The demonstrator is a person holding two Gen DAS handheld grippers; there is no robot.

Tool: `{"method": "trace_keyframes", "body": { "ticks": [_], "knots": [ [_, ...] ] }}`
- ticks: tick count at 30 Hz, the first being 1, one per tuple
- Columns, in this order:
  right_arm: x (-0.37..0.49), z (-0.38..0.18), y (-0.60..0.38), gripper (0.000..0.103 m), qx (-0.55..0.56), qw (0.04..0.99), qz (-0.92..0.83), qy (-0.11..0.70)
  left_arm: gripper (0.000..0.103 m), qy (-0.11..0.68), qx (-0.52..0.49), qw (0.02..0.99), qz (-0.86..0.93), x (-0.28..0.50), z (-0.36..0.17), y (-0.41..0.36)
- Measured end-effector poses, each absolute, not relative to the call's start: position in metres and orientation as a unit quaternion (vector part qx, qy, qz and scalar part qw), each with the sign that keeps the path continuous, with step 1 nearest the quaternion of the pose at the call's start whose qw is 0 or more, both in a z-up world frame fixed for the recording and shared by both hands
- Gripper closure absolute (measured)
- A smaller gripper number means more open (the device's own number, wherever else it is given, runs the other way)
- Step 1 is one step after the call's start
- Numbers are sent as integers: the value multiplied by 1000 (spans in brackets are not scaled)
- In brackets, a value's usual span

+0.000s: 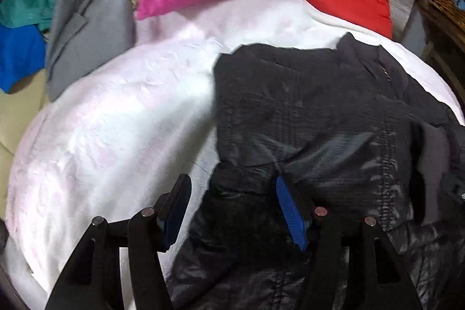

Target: Fold large clothes

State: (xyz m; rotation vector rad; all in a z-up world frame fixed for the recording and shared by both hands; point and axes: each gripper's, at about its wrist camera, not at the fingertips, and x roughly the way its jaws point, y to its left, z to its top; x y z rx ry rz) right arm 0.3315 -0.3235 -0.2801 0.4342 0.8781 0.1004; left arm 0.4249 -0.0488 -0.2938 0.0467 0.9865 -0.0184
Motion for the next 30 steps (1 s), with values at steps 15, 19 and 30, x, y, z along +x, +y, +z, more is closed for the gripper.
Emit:
{"method": "trace_keyframes", "body": {
  "ticks": [15, 19, 30],
  "knots": [
    [287, -220, -357, 19, 226, 914, -37, 334, 38, 491, -11, 871, -33, 423, -295, -40],
    [289, -213, -300, 9, 99, 932, -14, 348, 38, 487, -18, 873, -30, 423, -291, -34],
    [348, -246, -286, 31, -25, 904, -99, 415, 38, 479, -6, 877, -34, 419, -287, -30]
  ]
}}
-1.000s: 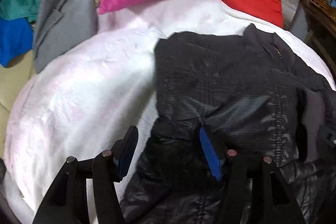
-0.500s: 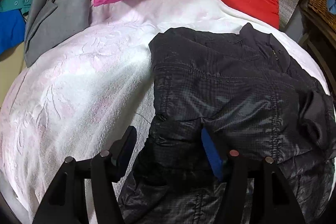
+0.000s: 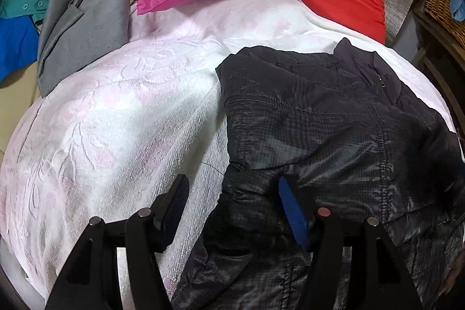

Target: Fold large clothes

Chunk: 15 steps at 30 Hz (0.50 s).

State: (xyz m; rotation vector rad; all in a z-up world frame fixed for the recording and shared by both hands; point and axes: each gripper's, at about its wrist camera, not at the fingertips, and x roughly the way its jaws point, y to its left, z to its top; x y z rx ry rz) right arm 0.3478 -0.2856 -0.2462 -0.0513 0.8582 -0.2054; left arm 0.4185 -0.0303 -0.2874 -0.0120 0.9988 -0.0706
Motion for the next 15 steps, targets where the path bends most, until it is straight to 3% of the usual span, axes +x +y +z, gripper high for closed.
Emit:
{"method": "trace_keyframes", "body": {
  "ticks": [7, 15],
  "knots": [
    [271, -219, -467, 29, 293, 881, -187, 321, 38, 463, -3, 886, -28, 417, -278, -23],
    [252, -246, -511, 29, 357, 866, -119, 330, 33, 440, -28, 897, -20, 420, -265, 4]
  ]
}}
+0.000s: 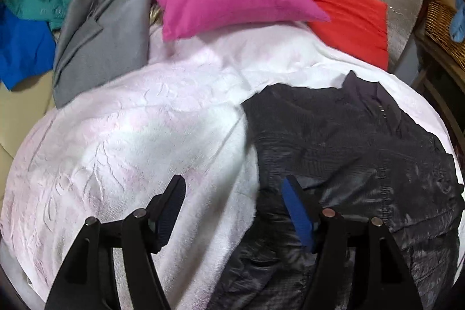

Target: Fold large clothes

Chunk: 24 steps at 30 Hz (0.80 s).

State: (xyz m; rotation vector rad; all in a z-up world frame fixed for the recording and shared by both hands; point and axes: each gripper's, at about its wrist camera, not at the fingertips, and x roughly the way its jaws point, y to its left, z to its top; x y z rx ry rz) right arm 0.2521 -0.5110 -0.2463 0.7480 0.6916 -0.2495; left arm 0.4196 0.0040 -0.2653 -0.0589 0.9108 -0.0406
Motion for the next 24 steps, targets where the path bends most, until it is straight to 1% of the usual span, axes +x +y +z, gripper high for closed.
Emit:
{"method": "trace_keyframes", "body": {
  "ticks": [3, 6, 7, 8, 9, 10, 11, 12, 13, 14, 15, 17, 18, 20, 21, 22, 23, 24],
  "knots": [
    [275, -259, -500, 29, 311, 859, -147, 378, 33, 471, -73, 878, -29, 433, -280, 20],
    [287, -276, -500, 29, 294, 855, -160, 395, 34, 498, -123, 857, -56, 442, -291, 33],
    [291, -284, -502, 29, 302, 851, -146, 404, 37, 502, -139, 851, -65, 443, -296, 34],
    [294, -290, -504, 31, 312, 847, -130, 410, 41, 507, -147, 846, -76, 444, -299, 33],
    [296, -295, -503, 33, 328, 843, -102, 413, 51, 512, -150, 842, -82, 444, -302, 30],
    [297, -297, -502, 37, 328, 844, -92, 414, 54, 513, -149, 842, -82, 445, -303, 28],
    [298, -294, -497, 48, 311, 850, -92, 414, 59, 509, -146, 845, -81, 444, -302, 26],
    [298, -289, -493, 53, 289, 858, -92, 413, 81, 499, -142, 851, -84, 443, -298, 23],
    [297, -284, -489, 61, 274, 864, -97, 411, 103, 495, -150, 850, -102, 442, -295, 20],
    [294, -278, -486, 66, 264, 869, -99, 406, 103, 492, -165, 846, -125, 442, -293, 18],
    [292, -273, -485, 67, 259, 874, -99, 399, 103, 488, -169, 845, -137, 442, -291, 17],
    [286, -262, -483, 68, 247, 888, -97, 377, 103, 485, -128, 857, -122, 441, -287, 8],
    [285, -262, -483, 68, 243, 888, -99, 378, 103, 487, -107, 861, -98, 441, -289, 8],
    [293, -276, -486, 68, 243, 873, -110, 408, 101, 504, -102, 855, -63, 444, -297, 15],
    [295, -283, -486, 68, 245, 866, -112, 422, 98, 515, -114, 848, -58, 446, -301, 20],
    [294, -282, -484, 67, 241, 866, -114, 423, 88, 525, -132, 839, -59, 448, -305, 26],
    [293, -276, -484, 65, 241, 868, -111, 420, 82, 530, -146, 833, -63, 448, -307, 30],
    [291, -270, -485, 65, 247, 868, -109, 417, 70, 529, -161, 830, -71, 447, -307, 32]
  ]
}}
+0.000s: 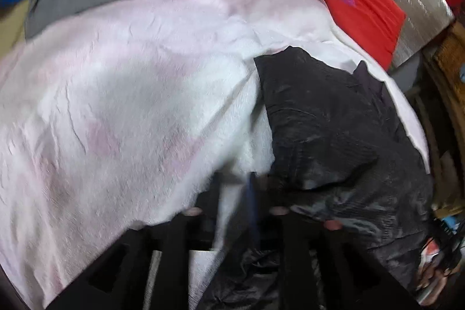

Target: Fold large clothes

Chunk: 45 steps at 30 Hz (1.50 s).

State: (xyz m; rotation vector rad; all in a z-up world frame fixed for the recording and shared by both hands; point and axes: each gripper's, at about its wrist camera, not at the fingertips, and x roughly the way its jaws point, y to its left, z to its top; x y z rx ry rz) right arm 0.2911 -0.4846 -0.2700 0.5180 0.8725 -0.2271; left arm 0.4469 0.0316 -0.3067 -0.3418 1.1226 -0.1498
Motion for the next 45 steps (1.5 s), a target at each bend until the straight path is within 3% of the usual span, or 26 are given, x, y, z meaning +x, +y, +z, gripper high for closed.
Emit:
{"method": "trace_keyframes", "body": {
  "ticks": [1, 2, 3, 4, 6, 10, 15, 16, 17, 18, 19, 23, 28, 34, 36, 37, 38, 45],
  "knots": [
    [287, -263, -487, 60, 262, 868, -105, 408, 66, 526, -167, 831, -72, 444, -304, 33],
    [285, -260, -489, 44, 271, 868, -102, 403, 66, 520, -168, 834, -72, 443, -300, 32],
    [280, -256, -493, 38, 284, 870, -99, 391, 58, 510, -167, 841, -76, 441, -295, 32],
    [276, -252, -497, 33, 291, 875, -103, 373, 39, 497, -169, 847, -84, 439, -290, 32],
    [270, -247, -505, 31, 297, 880, -110, 355, 25, 482, -177, 853, -95, 437, -284, 30],
    [273, -264, -527, 31, 350, 862, -95, 354, 25, 464, -182, 858, -120, 438, -280, 26],
    [295, -288, -524, 31, 361, 849, -62, 381, 26, 516, -202, 818, -157, 451, -307, 13],
    [299, -293, -521, 31, 359, 848, -51, 386, 28, 521, -207, 812, -163, 451, -311, 11],
    [302, -297, -517, 38, 355, 847, -40, 395, 34, 521, -209, 811, -164, 449, -312, 10],
    [305, -298, -511, 43, 341, 847, -36, 405, 55, 522, -211, 810, -167, 449, -313, 8],
    [305, -297, -504, 48, 315, 855, -47, 410, 59, 523, -208, 810, -168, 449, -314, 6],
    [295, -276, -492, 71, 276, 879, -56, 386, 69, 506, -183, 826, -164, 442, -306, -1],
    [280, -267, -486, 73, 259, 889, -52, 374, 73, 512, -129, 836, -150, 439, -307, -12],
    [287, -277, -490, 67, 270, 873, -65, 402, 60, 468, 26, 878, -100, 420, -295, -44],
    [287, -272, -487, 49, 271, 873, -67, 400, 55, 450, 67, 886, -85, 413, -293, -52],
    [284, -268, -487, 33, 268, 875, -71, 397, 54, 444, 80, 889, -81, 410, -292, -54],
    [280, -265, -488, 30, 266, 878, -74, 391, 54, 439, 89, 891, -80, 408, -291, -55],
    [292, -277, -489, 30, 281, 867, -70, 405, 54, 399, 128, 905, -74, 399, -282, -66]
  ]
}}
